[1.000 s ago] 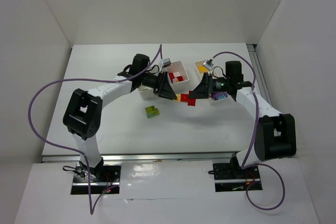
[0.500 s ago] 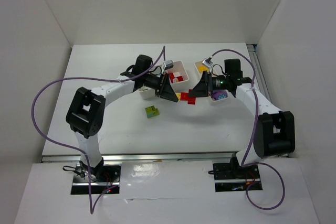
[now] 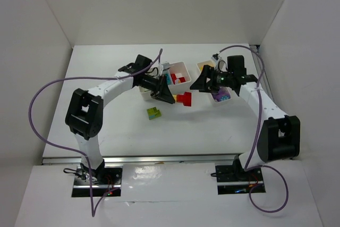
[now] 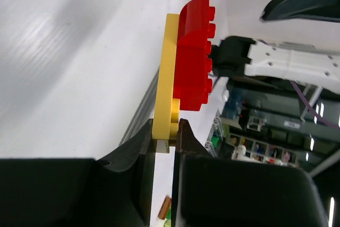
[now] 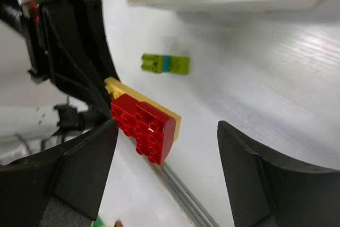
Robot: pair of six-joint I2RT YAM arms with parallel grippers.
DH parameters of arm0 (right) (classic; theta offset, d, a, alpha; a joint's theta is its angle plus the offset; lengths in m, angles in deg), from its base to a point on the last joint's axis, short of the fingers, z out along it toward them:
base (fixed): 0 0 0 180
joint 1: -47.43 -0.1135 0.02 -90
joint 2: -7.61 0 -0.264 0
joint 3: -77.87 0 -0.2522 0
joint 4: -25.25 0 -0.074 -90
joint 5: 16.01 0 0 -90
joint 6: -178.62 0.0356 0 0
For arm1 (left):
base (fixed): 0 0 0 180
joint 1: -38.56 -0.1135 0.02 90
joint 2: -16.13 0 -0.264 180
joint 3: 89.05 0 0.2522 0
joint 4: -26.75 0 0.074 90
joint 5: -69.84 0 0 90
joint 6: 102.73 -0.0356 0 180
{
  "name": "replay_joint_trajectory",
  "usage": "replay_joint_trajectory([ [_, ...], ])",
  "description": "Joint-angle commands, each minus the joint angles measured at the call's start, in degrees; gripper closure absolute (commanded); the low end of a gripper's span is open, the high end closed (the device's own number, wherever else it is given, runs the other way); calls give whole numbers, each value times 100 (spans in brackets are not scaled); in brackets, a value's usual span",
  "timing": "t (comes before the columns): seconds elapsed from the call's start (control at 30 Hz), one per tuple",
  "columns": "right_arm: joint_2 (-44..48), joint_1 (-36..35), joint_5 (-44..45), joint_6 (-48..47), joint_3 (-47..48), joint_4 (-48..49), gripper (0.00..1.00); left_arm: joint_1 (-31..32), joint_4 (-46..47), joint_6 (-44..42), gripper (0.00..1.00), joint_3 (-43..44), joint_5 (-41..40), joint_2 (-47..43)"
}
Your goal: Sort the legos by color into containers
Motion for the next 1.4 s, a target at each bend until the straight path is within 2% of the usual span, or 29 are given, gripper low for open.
replay_joint_trajectory([
  [0.0, 418, -125, 1192, 414, 218, -58, 19, -6, -611, -210, 100, 411, -790, -351],
  [0.03, 488, -126, 1326, 607, 217, -57, 21, -6, -813, -210, 100, 472, -1235, -351],
  [0.1, 541, -248, 1694, 784, 94, 30, 26, 125, -902, -271, 100, 605, -1528, -403],
  [0.2, 401, -678, 2116, 925, 147, -83, 30, 179, -955, -325, 100, 736, -1627, -456],
  [0.47, 277, -1532, 3085, 1198, 340, -145, 22, 284, -1333, -325, 100, 983, -2136, -281],
  [0.63, 356, -1655, 3638, 1330, 349, -268, 22, 284, -1386, -325, 100, 1035, -2136, -281],
  [0.77, 436, -1655, 3964, 1453, 278, -66, 28, 284, -1386, -386, 100, 1035, -2084, -281],
  [0.9, 243, -1655, 3728, 1453, 278, 57, 36, 284, -1386, -439, 100, 1035, -2031, -281],
  [1.23, -100, -1708, 3340, 1286, 331, 347, 36, 284, -1386, -439, 100, 1088, -2031, -281],
  [1.37, -232, -1822, 3393, 1286, 331, 399, 52, 284, -1386, -491, 100, 1088, -1978, -228],
])
